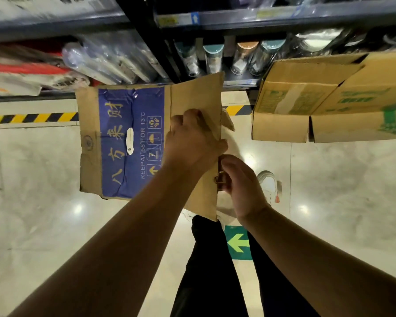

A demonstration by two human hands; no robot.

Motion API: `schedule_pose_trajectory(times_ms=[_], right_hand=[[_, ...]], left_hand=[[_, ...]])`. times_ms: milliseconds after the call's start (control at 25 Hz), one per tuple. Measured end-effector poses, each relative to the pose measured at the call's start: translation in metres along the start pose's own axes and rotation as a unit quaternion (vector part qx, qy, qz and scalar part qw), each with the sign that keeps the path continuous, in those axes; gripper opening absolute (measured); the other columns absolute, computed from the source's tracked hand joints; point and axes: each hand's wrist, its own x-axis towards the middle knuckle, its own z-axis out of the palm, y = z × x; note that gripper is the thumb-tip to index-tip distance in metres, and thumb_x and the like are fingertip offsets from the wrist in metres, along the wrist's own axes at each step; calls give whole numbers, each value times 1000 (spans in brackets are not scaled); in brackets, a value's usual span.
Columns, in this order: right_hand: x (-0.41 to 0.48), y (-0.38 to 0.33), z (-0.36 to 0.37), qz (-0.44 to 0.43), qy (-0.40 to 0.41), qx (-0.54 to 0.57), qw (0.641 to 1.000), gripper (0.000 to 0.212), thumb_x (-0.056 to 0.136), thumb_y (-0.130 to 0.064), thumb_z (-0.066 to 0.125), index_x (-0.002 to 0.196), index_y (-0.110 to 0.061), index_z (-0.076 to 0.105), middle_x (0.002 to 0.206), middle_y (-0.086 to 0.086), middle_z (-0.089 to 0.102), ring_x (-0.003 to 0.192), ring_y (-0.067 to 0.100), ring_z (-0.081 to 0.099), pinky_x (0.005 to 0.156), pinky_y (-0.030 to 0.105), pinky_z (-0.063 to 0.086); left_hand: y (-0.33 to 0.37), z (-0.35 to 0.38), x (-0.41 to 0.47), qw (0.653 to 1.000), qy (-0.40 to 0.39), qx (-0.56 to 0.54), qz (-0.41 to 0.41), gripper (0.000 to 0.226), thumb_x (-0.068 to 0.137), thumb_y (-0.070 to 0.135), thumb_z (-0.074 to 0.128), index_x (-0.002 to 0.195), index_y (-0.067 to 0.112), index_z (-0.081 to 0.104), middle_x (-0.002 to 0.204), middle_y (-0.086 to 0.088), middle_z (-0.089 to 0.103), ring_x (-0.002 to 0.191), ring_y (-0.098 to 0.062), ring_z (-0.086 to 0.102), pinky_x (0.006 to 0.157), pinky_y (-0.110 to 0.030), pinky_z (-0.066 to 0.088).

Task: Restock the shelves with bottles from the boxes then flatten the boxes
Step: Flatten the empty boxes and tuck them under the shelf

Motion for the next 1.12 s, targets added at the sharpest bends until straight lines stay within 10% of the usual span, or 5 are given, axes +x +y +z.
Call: schedule_pose_trajectory(times_ms=[240, 480, 720, 920, 1120], right_hand=[[15, -8, 24, -3, -73, -127, 989, 20, 106, -22, 39, 102, -21, 59, 96, -4, 73, 82, 4, 71, 78, 22, 57], [31, 1, 42, 32, -83, -220, 971, 41, 105, -40, 35, 115, -10, 63, 114, 6, 66, 105, 23, 62, 77, 25, 49], [45, 24, 58, 44, -105, -318, 941, 46, 102, -51, 35, 120, -17, 60, 119, 3, 64, 112, 23, 60, 87, 33, 47], [46, 14, 42, 61, -50, -346, 935, 45, 102, -44, 43, 122, -8, 60, 118, 11, 65, 106, 29, 59, 88, 35, 44], [53, -13, -3, 77, 6, -414, 907, 33, 101, -27, 50, 117, -2, 65, 120, 20, 64, 114, 38, 57, 95, 40, 44]], left_hand=[[-31, -64, -27, 994, 51, -93, -1, 39, 87, 28, 64, 125, 19, 61, 113, -4, 68, 93, -24, 67, 78, -37, 57], [-111, -134, -23, 988, 124, -17, -91, 31, 101, 18, 50, 128, 24, 64, 103, 5, 65, 69, -4, 54, 60, -11, 39], [-157, -177, -35, 981, 157, -12, -118, 22, 96, 4, 45, 80, 13, 57, 66, 5, 52, 59, -14, 49, 49, -13, 32], [-137, -181, -65, 978, 116, -142, -97, 22, 98, 11, 50, 107, 19, 68, 85, 4, 67, 77, -15, 64, 66, -24, 50], [-116, -197, -79, 939, 66, -320, -108, 30, 97, 8, 58, 94, 36, 68, 99, 9, 75, 93, -16, 72, 84, -33, 56]])
